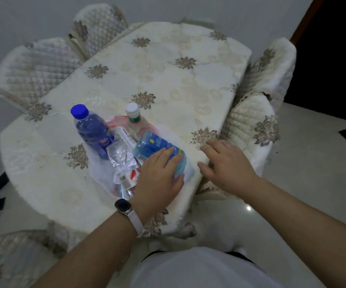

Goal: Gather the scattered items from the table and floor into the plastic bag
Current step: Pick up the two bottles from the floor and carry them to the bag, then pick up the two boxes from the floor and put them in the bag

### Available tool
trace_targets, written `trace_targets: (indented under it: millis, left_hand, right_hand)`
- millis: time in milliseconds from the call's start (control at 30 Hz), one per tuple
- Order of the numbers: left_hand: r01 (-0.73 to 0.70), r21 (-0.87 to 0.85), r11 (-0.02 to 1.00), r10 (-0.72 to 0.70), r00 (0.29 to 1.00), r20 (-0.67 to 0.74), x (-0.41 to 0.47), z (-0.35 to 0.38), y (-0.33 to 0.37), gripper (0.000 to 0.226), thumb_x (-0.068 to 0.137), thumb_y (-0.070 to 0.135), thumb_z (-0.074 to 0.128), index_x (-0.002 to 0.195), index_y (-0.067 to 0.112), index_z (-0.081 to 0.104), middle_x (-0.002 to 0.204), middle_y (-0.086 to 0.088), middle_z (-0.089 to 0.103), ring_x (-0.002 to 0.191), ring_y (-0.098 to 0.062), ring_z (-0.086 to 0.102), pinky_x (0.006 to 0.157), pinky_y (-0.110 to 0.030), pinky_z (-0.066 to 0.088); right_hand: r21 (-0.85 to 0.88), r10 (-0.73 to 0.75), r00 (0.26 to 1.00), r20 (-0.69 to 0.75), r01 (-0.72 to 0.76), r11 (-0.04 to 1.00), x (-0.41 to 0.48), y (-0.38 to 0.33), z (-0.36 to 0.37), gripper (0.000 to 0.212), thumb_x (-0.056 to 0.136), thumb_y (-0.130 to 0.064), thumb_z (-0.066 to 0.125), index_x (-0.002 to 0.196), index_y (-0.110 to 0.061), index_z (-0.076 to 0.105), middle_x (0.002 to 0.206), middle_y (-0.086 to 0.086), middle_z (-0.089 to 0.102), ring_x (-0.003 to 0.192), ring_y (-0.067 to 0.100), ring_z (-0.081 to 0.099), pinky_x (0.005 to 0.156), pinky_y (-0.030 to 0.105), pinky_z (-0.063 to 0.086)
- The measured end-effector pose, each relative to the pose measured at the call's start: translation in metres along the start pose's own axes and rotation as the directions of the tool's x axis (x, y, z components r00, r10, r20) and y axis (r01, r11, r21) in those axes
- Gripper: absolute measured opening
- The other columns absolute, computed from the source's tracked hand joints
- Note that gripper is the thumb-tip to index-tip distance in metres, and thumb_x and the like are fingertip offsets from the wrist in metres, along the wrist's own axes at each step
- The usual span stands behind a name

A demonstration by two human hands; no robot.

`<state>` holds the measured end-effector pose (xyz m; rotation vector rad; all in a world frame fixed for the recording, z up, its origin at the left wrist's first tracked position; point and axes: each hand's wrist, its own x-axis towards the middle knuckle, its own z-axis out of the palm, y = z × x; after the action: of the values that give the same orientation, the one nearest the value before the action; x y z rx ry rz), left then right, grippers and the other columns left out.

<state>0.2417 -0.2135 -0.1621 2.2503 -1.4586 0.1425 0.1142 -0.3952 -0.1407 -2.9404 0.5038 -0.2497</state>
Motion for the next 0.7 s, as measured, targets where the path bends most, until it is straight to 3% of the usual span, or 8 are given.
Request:
trace_targets:
  millis: [100, 267, 400, 700]
  left_hand:
    - [-0.022, 0.029, 0.999, 0.021, 0.999, 0.032, 0.024, 0.014, 0.055, 0.048, 0.088, 0.035, 0.061, 0.130, 0.012, 0.060, 0.138, -0.012, 0.057, 0.126, -0.033, 0.053, 0.101, -0.049, 0.046]
    - [-0.154, 0.007, 0.988, 0.154, 0.988, 0.018, 0.078, 0.052, 0.156, 0.045, 0.089, 0.034, 0.059, 0.129, 0.012, 0.061, 0.135, -0.014, 0.058, 0.124, -0.037, 0.054, 0.100, -0.050, 0.045]
    - [-0.222, 0.057, 0.973, 0.221, 0.975, 0.038, 0.116, 0.078, 0.226, 0.048, 0.089, 0.035, 0.059, 0.131, 0.013, 0.060, 0.136, -0.013, 0.058, 0.124, -0.035, 0.054, 0.103, -0.050, 0.043]
    - [-0.367, 0.045, 0.929, 0.358, 0.923, 0.142, 0.191, 0.126, 0.318, 0.049, 0.091, 0.039, 0.056, 0.132, 0.012, 0.059, 0.140, -0.011, 0.055, 0.127, -0.034, 0.051, 0.100, -0.049, 0.045]
  right_hand:
    - [0.007, 0.042, 0.999, -0.022, -0.041, 0.999, -0.025, 0.047, -0.023, 0.052, 0.087, -0.050, 0.045, 0.118, -0.014, 0.065, 0.123, 0.008, 0.062, 0.111, 0.029, 0.056, 0.087, 0.043, 0.048]
    - [0.003, 0.128, 0.981, -0.146, -0.129, 0.992, -0.078, 0.151, -0.059, 0.048, 0.087, -0.046, 0.049, 0.116, -0.013, 0.067, 0.120, 0.007, 0.063, 0.108, 0.029, 0.057, 0.086, 0.039, 0.046]
    - [-0.002, 0.172, 0.973, -0.156, -0.174, 0.985, -0.117, 0.230, -0.079, 0.048, 0.088, -0.047, 0.047, 0.114, -0.012, 0.067, 0.120, 0.009, 0.063, 0.107, 0.031, 0.058, 0.085, 0.043, 0.048]
    - [-0.005, 0.312, 0.921, -0.233, -0.322, 0.947, -0.171, 0.334, -0.113, 0.051, 0.087, -0.049, 0.044, 0.116, -0.013, 0.065, 0.120, 0.008, 0.063, 0.110, 0.030, 0.056, 0.089, 0.041, 0.044]
